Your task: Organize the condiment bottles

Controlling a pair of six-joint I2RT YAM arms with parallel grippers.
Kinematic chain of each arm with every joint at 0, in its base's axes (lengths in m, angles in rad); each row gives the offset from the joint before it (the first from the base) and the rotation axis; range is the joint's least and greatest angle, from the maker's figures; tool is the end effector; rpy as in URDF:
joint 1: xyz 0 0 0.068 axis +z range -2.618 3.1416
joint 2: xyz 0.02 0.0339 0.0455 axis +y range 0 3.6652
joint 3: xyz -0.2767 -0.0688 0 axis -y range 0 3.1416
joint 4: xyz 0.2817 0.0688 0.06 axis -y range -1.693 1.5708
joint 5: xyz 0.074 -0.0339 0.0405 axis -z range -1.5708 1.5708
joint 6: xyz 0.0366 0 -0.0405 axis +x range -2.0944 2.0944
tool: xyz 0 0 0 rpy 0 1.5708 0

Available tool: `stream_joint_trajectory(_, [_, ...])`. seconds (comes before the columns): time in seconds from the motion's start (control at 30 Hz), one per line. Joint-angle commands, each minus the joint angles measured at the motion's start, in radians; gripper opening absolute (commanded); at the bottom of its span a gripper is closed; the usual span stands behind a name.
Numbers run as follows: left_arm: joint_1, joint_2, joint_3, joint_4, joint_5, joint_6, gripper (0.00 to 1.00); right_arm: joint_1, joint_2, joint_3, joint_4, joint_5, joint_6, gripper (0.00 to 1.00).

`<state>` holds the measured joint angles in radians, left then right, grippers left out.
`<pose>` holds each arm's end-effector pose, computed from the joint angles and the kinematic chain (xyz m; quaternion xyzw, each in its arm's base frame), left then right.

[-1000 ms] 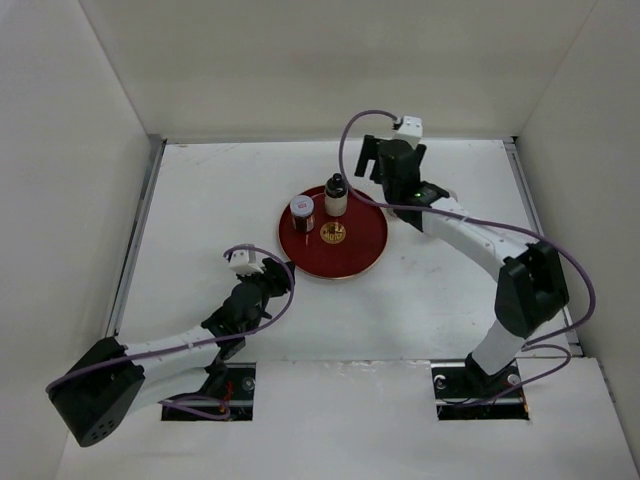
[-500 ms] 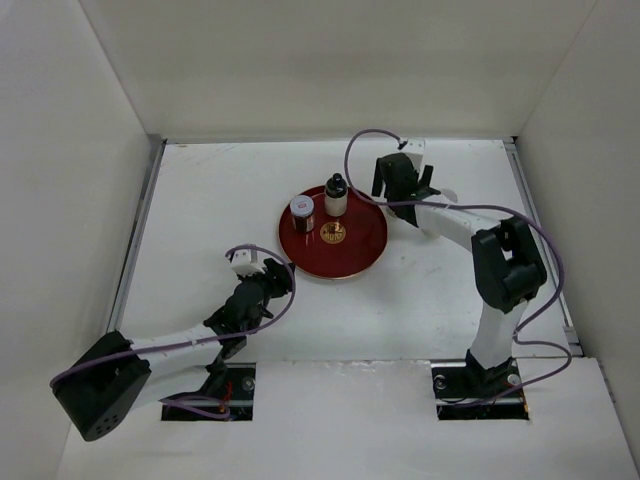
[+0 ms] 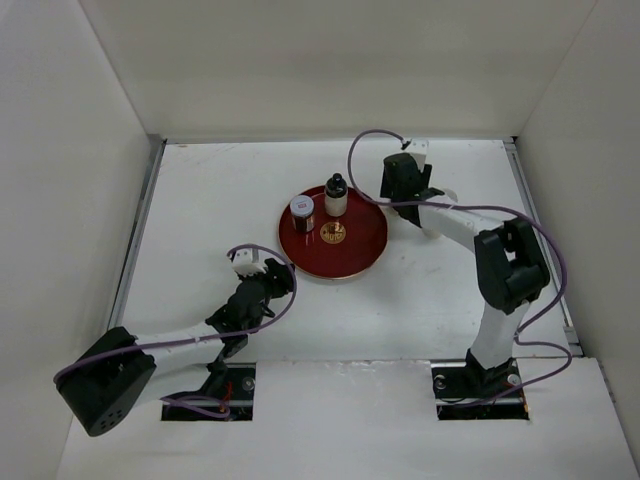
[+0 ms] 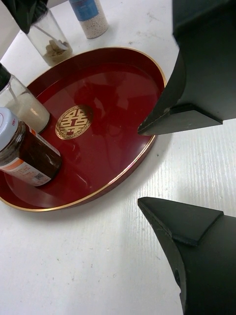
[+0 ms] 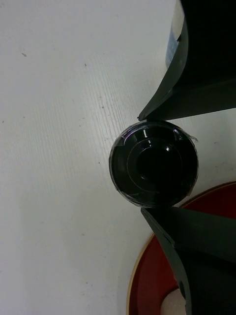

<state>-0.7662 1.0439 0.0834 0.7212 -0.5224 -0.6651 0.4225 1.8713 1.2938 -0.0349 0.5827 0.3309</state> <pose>0.1526 -0.1215 0.1312 -0.1209 0.7669 -0.2382 0.5836 0.4244 0.1687 0.2142 0.0934 0.8551 -0.0746 0.5044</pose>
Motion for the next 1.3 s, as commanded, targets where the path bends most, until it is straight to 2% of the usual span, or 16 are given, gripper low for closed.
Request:
stream_joint_trajectory(0.0, [0.008, 0.004, 0.039, 0.052, 0.001, -0.004, 0.51, 0.054, -0.136, 0.009, 0.119, 0.049, -0.068, 0.61])
stream_joint_trajectory(0.3, [0.021, 0.015, 0.042, 0.052, 0.001, -0.016, 0.56, 0.207, -0.126, 0.009, 0.102, 0.032, -0.052, 0.61])
stream_joint_trajectory(0.5, [0.032, 0.016, 0.042, 0.052, 0.016, -0.027, 0.59, 0.25, -0.078, -0.022, 0.101, 0.005, 0.017, 0.64])
stream_joint_trajectory(0.8, [0.035, 0.016, 0.039, 0.043, 0.024, -0.033, 0.62, 0.264, -0.167, -0.088, 0.078, -0.004, 0.045, 0.93])
stream_joint_trajectory(0.9, [0.035, 0.015, 0.041, 0.041, 0.025, -0.033, 0.62, 0.262, -0.262, -0.135, 0.072, -0.007, 0.042, 0.95])
stream_joint_trajectory(1.03, [0.038, 0.015, 0.042, 0.04, 0.035, -0.034, 0.62, 0.198, -0.421, -0.232, 0.058, 0.015, 0.031, 0.95])
stream_joint_trajectory(1.13, [0.038, 0.015, 0.042, 0.04, 0.038, -0.036, 0.62, 0.1, -0.526, -0.307, 0.038, 0.046, 0.033, 0.96])
stream_joint_trajectory(1.27, [0.04, 0.022, 0.045, 0.04, 0.044, -0.042, 0.62, -0.033, -0.578, -0.349, -0.014, 0.051, 0.033, 1.0])
